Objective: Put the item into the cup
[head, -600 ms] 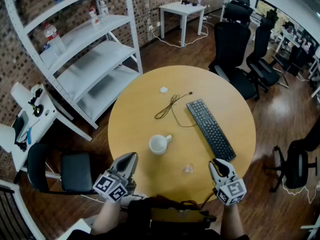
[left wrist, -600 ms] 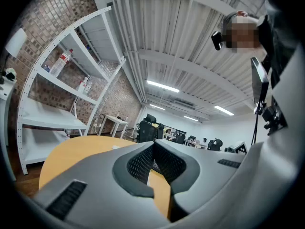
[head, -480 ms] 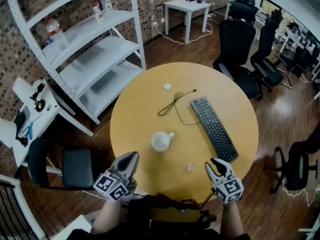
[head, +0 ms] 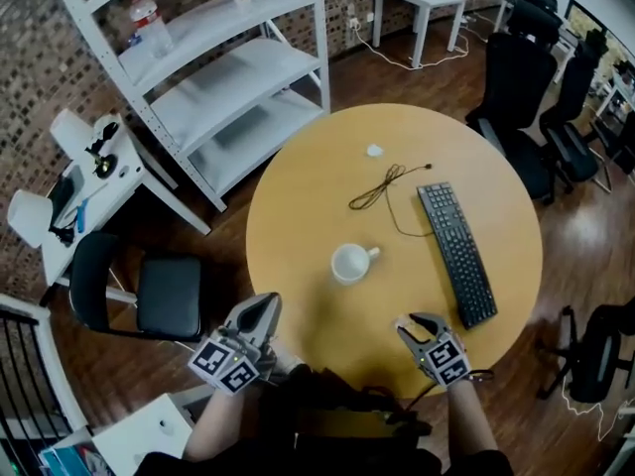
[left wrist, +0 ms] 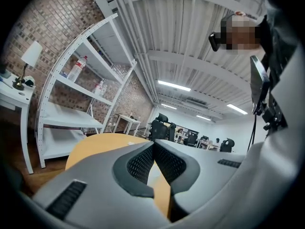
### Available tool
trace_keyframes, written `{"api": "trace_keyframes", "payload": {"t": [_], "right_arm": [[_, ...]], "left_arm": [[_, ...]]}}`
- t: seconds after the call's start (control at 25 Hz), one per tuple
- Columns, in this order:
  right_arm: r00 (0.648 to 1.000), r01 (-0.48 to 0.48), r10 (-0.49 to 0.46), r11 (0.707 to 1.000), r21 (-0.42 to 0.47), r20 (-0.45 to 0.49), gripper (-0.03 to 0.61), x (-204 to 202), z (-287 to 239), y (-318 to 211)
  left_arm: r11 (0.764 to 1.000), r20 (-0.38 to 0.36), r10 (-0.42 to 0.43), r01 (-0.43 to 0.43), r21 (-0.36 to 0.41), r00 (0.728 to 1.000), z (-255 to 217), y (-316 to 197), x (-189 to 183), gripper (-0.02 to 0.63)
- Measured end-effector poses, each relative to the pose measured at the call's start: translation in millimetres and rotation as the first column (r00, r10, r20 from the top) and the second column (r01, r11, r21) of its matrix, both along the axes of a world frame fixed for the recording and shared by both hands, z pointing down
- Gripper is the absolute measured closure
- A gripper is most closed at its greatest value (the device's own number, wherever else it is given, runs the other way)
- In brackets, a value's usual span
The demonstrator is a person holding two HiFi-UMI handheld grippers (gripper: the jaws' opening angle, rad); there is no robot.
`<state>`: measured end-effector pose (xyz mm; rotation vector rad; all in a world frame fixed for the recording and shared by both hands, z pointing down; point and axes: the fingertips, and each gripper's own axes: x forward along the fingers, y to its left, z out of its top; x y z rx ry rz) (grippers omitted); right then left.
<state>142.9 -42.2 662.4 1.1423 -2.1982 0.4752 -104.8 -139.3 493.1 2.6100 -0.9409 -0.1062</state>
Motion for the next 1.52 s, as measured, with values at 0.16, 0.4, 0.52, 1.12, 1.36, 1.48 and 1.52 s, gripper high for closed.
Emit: {"api": "trace_keyframes", "payload": {"t": [0.16,0.4,0.52,1.12,1.36,1.48,1.52], "right_arm": [[0.998,0.054,-0.057,0.996,-0.065,-0.040,0.422,0.6,23.8,-2.3],[0.986,0.105,-0.115,0.990,-0.093,-0.118,0.491,0.0,42.2,0.9],[0.986,0.092,-0.103,0.992,-0.086,-0.132,0.555,3.7,43.3,0.2],[0.984,0.096,-0.072,0.984,0.147,-0.164,0.566,3.1,-64.9,-69.2],[0.986,0.141,-0.117,0.965,0.219,-0.122,0.566,-27.5,-104.5,-110.5],[0.982,0.177,-0.156,0.957,0.231,-0.105,0.566,-43.7,-102.2,-129.6],[0.981,0.185,-0.166,0.955,0.233,-0.097,0.566,-50.4,-101.2,-134.6]], "left_arm": [[0.999,0.002,-0.029,0.029,-0.027,1.000,5.0,9.1,-11.7,0.611],[0.997,0.012,-0.077,0.077,-0.023,0.997,3.7,18.8,-25.5,0.611],[0.996,0.016,-0.084,0.084,-0.019,0.996,3.2,20.8,-26.0,0.611],[0.999,-0.041,-0.028,0.029,0.038,0.999,-11.6,-3.6,-17.2,0.611],[0.992,-0.071,-0.099,0.104,0.067,0.992,-19.6,-11.2,-41.7,0.611],[0.985,-0.075,-0.153,0.158,0.069,0.985,-16.3,-10.2,-61.8,0.611],[0.982,-0.078,-0.175,0.180,0.065,0.982,-13.5,-9.4,-69.8,0.611]]}}
